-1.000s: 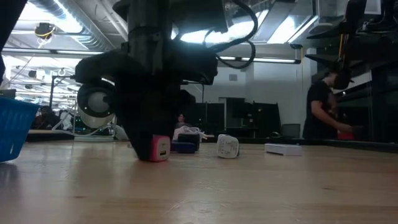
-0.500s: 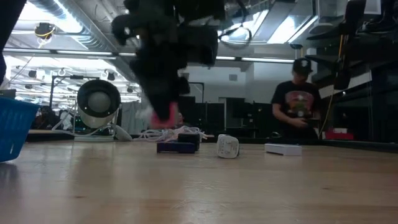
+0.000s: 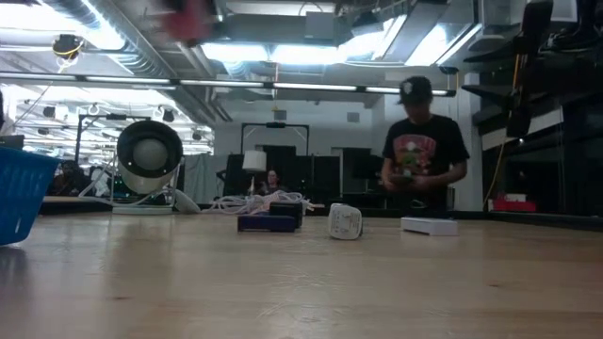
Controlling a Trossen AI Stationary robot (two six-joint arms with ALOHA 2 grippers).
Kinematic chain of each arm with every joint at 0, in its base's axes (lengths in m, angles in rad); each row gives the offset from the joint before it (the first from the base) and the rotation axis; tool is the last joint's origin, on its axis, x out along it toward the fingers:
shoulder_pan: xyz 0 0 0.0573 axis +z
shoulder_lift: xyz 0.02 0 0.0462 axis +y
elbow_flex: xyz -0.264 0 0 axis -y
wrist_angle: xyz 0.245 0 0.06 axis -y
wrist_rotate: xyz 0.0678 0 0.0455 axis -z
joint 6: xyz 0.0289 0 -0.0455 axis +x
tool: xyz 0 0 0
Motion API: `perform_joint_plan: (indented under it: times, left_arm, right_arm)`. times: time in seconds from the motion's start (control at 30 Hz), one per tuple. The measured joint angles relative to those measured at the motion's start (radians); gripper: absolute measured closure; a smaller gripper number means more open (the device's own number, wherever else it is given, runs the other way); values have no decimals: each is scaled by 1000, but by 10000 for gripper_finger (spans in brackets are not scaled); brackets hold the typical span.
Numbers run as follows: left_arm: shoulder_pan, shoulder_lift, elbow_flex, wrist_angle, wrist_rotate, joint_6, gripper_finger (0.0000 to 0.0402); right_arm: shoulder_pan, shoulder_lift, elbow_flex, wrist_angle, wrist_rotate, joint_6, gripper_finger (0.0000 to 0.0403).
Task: Pick & Place Office items
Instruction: Put the red charger adapter into the blue basket
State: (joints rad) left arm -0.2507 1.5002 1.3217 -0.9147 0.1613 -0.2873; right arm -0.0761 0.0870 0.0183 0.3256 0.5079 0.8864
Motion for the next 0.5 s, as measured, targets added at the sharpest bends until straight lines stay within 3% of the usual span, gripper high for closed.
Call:
perform_joint_plan:
  times: [0.13,0.33,0.5]
  left_arm:
    - [-125,-54,-123,-34,-32,-149,278]
    - [-289,-72,-334,86,-41,-442,278]
    - [-355,-73,-413,158,-64,-580,278]
  right_arm:
    - [0,0,0,-5,0,0,197]
    - [0,0,0,-5,16,3,197]
    - [0,0,0,-6,26,19,197]
